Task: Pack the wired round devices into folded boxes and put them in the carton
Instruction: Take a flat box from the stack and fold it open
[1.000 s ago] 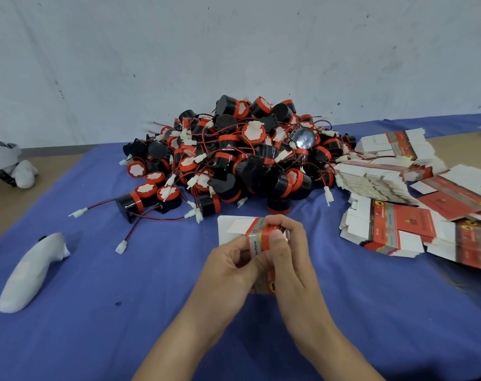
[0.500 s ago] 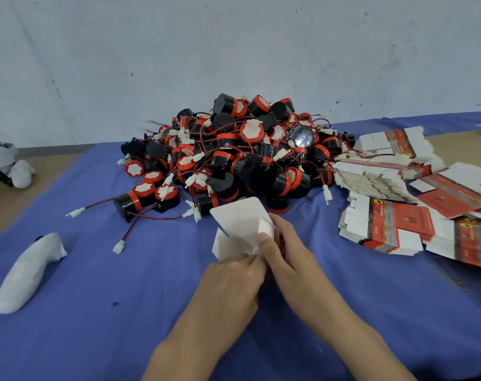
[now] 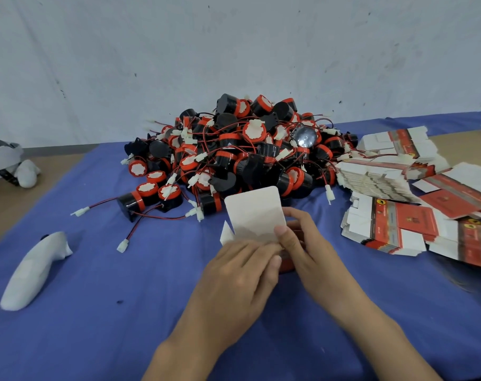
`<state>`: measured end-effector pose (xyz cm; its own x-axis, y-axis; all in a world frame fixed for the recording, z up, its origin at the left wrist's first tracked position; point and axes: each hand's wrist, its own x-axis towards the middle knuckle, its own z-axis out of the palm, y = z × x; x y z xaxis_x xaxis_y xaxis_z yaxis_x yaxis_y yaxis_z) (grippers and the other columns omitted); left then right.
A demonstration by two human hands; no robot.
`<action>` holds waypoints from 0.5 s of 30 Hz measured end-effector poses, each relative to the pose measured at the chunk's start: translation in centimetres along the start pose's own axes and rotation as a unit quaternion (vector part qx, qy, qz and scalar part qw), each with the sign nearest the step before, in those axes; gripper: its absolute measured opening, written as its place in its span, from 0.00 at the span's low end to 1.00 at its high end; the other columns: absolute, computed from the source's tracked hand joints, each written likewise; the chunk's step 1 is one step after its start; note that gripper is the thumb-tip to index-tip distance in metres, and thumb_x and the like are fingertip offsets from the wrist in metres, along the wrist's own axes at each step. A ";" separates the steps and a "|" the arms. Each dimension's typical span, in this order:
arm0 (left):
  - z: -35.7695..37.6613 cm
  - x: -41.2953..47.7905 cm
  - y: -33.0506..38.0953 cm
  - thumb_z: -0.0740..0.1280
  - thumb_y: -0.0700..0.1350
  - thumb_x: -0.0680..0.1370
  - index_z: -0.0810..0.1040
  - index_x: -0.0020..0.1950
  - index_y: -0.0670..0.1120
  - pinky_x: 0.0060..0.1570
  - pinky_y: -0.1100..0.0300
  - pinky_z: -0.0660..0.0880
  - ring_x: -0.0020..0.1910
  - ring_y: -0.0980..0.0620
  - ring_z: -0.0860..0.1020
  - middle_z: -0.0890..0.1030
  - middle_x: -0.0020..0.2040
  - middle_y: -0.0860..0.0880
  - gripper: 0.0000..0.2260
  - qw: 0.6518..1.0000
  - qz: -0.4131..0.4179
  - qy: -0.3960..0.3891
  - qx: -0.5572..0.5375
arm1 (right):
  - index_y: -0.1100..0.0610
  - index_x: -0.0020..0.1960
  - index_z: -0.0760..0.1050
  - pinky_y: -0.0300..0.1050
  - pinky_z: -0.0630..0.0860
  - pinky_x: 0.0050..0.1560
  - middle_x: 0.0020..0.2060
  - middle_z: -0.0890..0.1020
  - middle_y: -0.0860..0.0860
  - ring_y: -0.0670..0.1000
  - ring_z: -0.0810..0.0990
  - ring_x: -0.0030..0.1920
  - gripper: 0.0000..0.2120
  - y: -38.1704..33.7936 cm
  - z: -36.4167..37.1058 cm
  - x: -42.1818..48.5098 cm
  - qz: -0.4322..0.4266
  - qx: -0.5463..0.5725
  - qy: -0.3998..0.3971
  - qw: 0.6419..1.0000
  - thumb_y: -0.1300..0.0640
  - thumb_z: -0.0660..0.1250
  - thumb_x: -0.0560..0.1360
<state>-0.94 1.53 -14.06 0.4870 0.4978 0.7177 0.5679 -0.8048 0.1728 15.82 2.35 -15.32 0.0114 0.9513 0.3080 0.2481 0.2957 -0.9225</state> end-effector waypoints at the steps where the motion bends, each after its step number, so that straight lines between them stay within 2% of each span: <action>1: -0.2 0.0 0.0 0.58 0.46 0.85 0.82 0.60 0.44 0.58 0.58 0.76 0.57 0.54 0.80 0.83 0.57 0.52 0.15 0.999 -0.001 0.041 -0.016 | 0.30 0.62 0.68 0.53 0.81 0.56 0.54 0.81 0.38 0.44 0.83 0.55 0.23 0.1 -0.1 0.1 0.000 -0.008 0.004 1.000 0.22 0.59 0.70; 3: -0.9 -0.1 -0.1 0.55 0.48 0.85 0.80 0.60 0.46 0.60 0.66 0.71 0.59 0.57 0.77 0.80 0.58 0.55 0.15 0.989 -0.042 0.129 -0.052 | 0.27 0.60 0.65 0.51 0.80 0.58 0.55 0.79 0.34 0.40 0.80 0.57 0.20 0.6 -0.3 0.1 0.012 -0.033 0.005 0.999 0.23 0.58 0.71; 5: -1.7 0.2 -0.9 0.55 0.51 0.84 0.76 0.59 0.53 0.57 0.73 0.67 0.58 0.62 0.75 0.77 0.56 0.64 0.12 0.970 -0.139 0.189 -0.067 | 0.27 0.60 0.63 0.46 0.79 0.59 0.56 0.77 0.29 0.36 0.78 0.58 0.20 1.1 -0.6 0.2 0.031 -0.046 0.006 0.998 0.24 0.57 0.70; 6: -2.0 0.3 -1.7 0.55 0.52 0.83 0.75 0.58 0.57 0.55 0.74 0.67 0.57 0.64 0.75 0.76 0.55 0.66 0.10 0.956 -0.197 0.205 -0.070 | 0.27 0.61 0.62 0.44 0.78 0.59 0.56 0.76 0.28 0.34 0.77 0.58 0.21 1.2 -0.6 0.2 0.036 -0.048 0.007 0.998 0.25 0.57 0.70; 8: -2.2 0.1 -4.3 0.56 0.52 0.81 0.72 0.60 0.59 0.55 0.68 0.70 0.57 0.62 0.74 0.76 0.56 0.66 0.10 0.928 -0.299 0.210 -0.077 | 0.30 0.64 0.62 0.39 0.77 0.58 0.56 0.75 0.26 0.33 0.76 0.58 0.23 1.5 -0.8 0.2 0.041 -0.055 0.008 0.998 0.28 0.58 0.71; 11: -2.5 -1.0 -8.7 0.59 0.44 0.82 0.72 0.67 0.50 0.59 0.50 0.73 0.61 0.49 0.74 0.73 0.63 0.53 0.14 0.911 -0.391 0.131 -0.015 | 0.25 0.63 0.57 0.29 0.74 0.53 0.58 0.75 0.29 0.30 0.75 0.59 0.18 1.8 -0.7 0.2 0.047 -0.072 -0.006 0.996 0.39 0.61 0.79; 13: -2.3 -1.9 -10.7 0.59 0.43 0.82 0.70 0.71 0.47 0.56 0.47 0.72 0.60 0.43 0.75 0.70 0.70 0.49 0.17 0.905 -0.422 0.051 0.032 | 0.23 0.62 0.56 0.25 0.73 0.50 0.58 0.76 0.28 0.29 0.75 0.57 0.21 2.0 -0.8 0.4 0.053 -0.073 -0.015 0.996 0.46 0.63 0.82; 15: -2.0 -2.3 -11.8 0.59 0.43 0.83 0.64 0.76 0.45 0.53 0.50 0.71 0.60 0.43 0.76 0.66 0.76 0.48 0.21 0.899 -0.435 -0.005 0.047 | 0.22 0.63 0.55 0.24 0.73 0.50 0.58 0.76 0.29 0.28 0.75 0.57 0.23 1.8 -0.8 0.6 0.060 -0.070 -0.022 0.996 0.46 0.63 0.82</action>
<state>-10.08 9.27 -16.42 -0.1623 0.9292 0.3320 0.7901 -0.0792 0.6078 17.07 3.40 -16.57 0.0080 0.9829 0.1838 0.3792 0.1671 -0.9101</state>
